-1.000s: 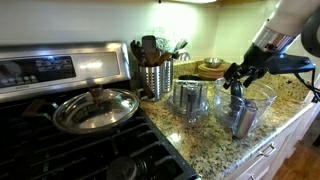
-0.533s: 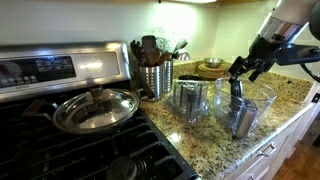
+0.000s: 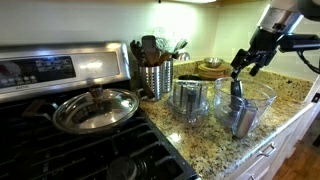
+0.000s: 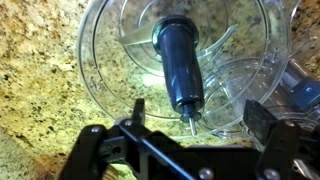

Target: Put the blade in the food processor

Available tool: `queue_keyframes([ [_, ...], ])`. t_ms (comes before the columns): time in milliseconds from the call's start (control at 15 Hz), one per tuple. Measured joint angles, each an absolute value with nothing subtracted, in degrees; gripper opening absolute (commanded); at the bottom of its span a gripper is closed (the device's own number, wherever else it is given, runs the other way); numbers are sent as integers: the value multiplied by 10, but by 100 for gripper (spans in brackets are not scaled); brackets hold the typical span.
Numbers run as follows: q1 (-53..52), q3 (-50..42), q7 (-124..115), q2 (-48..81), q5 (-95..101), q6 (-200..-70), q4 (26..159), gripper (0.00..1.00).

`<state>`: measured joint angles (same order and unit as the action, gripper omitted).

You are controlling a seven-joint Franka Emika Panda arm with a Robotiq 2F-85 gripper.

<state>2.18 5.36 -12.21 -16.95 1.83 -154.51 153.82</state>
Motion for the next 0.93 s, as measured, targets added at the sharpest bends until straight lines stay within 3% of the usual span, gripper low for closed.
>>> queue_keyframes([
  [933,20,33,-44,-65,-19,-1444,1437,97],
])
